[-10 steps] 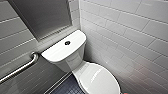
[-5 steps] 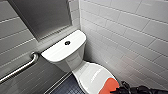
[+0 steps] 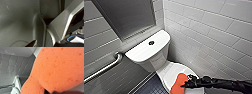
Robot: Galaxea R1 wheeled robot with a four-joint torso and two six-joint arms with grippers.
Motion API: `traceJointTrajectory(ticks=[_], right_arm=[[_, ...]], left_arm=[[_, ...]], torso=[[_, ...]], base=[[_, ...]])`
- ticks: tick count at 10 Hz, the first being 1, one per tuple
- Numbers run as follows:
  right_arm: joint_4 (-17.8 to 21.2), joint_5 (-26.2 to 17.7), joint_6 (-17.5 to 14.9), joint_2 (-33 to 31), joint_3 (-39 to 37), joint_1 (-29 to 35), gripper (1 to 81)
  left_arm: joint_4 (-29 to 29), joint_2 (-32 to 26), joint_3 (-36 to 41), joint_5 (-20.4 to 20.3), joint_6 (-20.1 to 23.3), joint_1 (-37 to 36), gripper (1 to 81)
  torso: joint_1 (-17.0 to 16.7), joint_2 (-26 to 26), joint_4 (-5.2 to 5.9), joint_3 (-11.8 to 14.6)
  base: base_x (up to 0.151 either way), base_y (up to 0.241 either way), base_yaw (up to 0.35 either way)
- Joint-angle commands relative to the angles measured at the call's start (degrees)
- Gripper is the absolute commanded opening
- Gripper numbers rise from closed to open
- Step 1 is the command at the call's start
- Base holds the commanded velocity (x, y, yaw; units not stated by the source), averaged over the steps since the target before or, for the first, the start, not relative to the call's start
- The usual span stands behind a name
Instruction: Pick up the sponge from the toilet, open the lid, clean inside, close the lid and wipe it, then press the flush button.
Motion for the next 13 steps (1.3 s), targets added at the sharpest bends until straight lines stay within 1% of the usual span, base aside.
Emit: traceJointTrajectory(ticks=[1, 2, 4, 5, 6, 7, 9, 11, 13], right_arm=[[-4.7, -4.6, 0.3, 9.8, -8.4, 9.7, 1.0], [-7.0, -4.0, 0.8, 13.3, -12.3, 10.2, 1.0], [-8.1, -3.3, 1.1, 20.2, -19.9, 10.5, 1.0], [-9.3, -2.3, 1.0, 23.2, -24.0, 9.9, 1.0], [-11.5, -2.1, 1.1, 25.7, -27.0, 9.1, 1.0], [-12.0, -2.1, 1.0, 26.8, -27.7, 8.0, 1.0], [-12.0, -2.6, 1.0, 25.6, -25.9, 5.3, 1.0], [-11.9, -2.9, 1.2, 19.4, -20.8, 1.9, 1.0], [-12.0, -2.8, 3.6, 11.7, -14.0, -0.3, 1.0]], left_arm=[[-0.1, -0.2, 0.8, 5.8, 0.2, 0.8, 81.1], [-0.1, -0.2, 0.8, 5.8, 0.1, 0.8, 81.1], [-0.3, -0.2, 0.6, 5.8, 0.1, 0.8, 81.1], [-0.3, -0.2, -0.1, 5.8, 0.1, 0.8, 81.1], [-0.3, -0.1, -0.2, 5.9, 0.1, 0.8, 81.1], [-0.3, -0.1, -0.3, 5.8, 0.1, 0.8, 81.1], [-0.1, 0.3, -0.3, 5.9, 0.1, 0.8, 81.1], [0.1, 0.1, -0.3, 6.0, 0.1, 0.8, 81.1], [0.1, -0.1, -0.3, 6.1, 0.1, 0.8, 81.1]], torso=[[0.0, 0.0, 0.00, 0.0], [0.0, 0.0, 0.00, 0.0], [0.0, 0.0, 0.00, 0.0], [0.0, 0.0, 0.00, 0.0], [0.0, 0.0, 0.00, 0.0], [0.0, 0.0, 0.00, 0.0], [0.0, 0.0, 0.00, 0.0], [0.0, 0.0, 0.00, 0.0], [0.0, 0.0, 0.00, 0.0]], base=[[0.000, 0.000, 0.000], [0.000, 0.000, 0.000], [0.000, 0.000, 0.000], [0.000, 0.000, 0.000], [0.000, 0.000, 0.000], [0.000, 0.000, 0.000], [0.000, 0.000, 0.000], [0.000, 0.000, 0.000], [0.000, 0.000, 0.000]])
